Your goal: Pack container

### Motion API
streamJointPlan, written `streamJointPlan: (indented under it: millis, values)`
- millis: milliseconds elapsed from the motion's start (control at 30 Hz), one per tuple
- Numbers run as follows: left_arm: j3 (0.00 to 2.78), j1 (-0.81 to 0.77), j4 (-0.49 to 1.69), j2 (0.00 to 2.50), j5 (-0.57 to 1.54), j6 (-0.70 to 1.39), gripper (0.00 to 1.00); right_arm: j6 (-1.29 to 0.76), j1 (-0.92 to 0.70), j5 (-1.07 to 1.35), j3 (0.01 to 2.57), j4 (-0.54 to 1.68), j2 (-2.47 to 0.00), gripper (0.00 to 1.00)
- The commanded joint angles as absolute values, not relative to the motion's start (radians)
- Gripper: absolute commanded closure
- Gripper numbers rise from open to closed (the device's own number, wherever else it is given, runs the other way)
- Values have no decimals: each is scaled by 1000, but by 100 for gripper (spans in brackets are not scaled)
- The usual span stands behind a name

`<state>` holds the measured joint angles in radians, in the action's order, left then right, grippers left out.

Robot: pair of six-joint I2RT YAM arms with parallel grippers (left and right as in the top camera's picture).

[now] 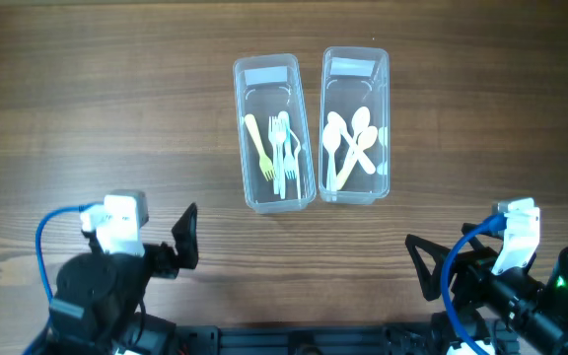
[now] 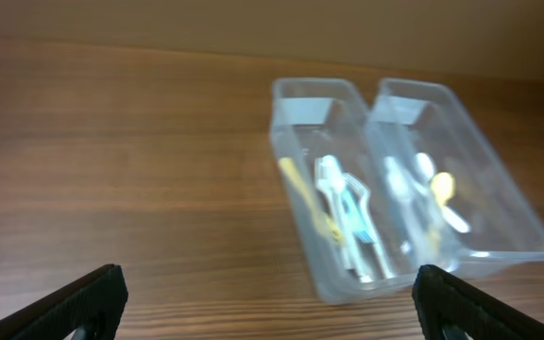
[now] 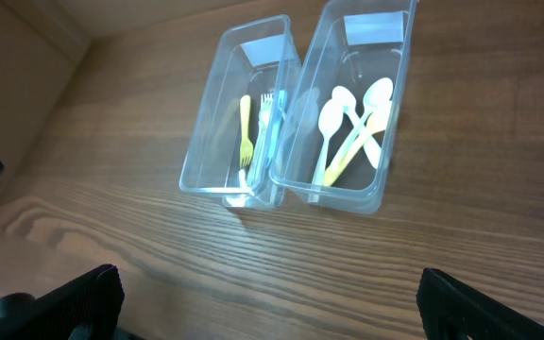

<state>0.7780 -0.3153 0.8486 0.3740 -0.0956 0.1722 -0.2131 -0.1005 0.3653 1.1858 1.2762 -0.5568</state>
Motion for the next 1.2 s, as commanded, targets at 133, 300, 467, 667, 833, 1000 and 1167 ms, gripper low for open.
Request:
streamJointPlan:
  millis: [133, 300, 467, 667, 833, 1000, 1167]
  values:
    - [421, -107, 688, 97, 121, 41, 0, -226, -104, 355, 1189, 1273, -553, 0]
    - [225, -26, 521, 15, 245, 30, 0, -226, -104, 355, 1189, 1273, -553, 0]
    - [156, 12, 480, 3, 246, 30, 0, -226, -104, 355, 1189, 1273, -553, 0]
    - [131, 23, 448, 3, 187, 30, 0, -226, -104, 355, 1189, 1273, -553, 0]
    - [131, 23, 448, 3, 148, 30, 0, -226, -104, 355, 1189, 1273, -553, 0]
    - [131, 23, 448, 5, 148, 30, 0, -226, -104, 355, 1189, 1273, -553, 0]
    - [131, 23, 448, 5, 148, 30, 0, -226, -104, 355, 1189, 1273, -553, 0]
